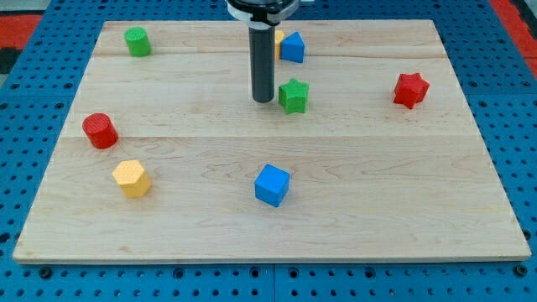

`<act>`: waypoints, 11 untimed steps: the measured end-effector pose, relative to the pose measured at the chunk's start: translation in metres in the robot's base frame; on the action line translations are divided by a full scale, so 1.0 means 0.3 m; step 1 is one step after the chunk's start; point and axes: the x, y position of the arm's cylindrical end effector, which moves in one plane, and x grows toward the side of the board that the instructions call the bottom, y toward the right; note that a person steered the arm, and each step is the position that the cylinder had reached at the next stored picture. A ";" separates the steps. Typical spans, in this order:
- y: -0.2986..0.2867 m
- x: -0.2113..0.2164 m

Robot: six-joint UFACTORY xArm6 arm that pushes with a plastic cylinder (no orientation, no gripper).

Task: Push the green star towards the bottom right

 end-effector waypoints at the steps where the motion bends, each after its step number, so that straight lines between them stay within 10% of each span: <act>1: 0.028 -0.070; 3: 0.176 0.158; 6: 0.242 -0.008; 11: 0.543 0.499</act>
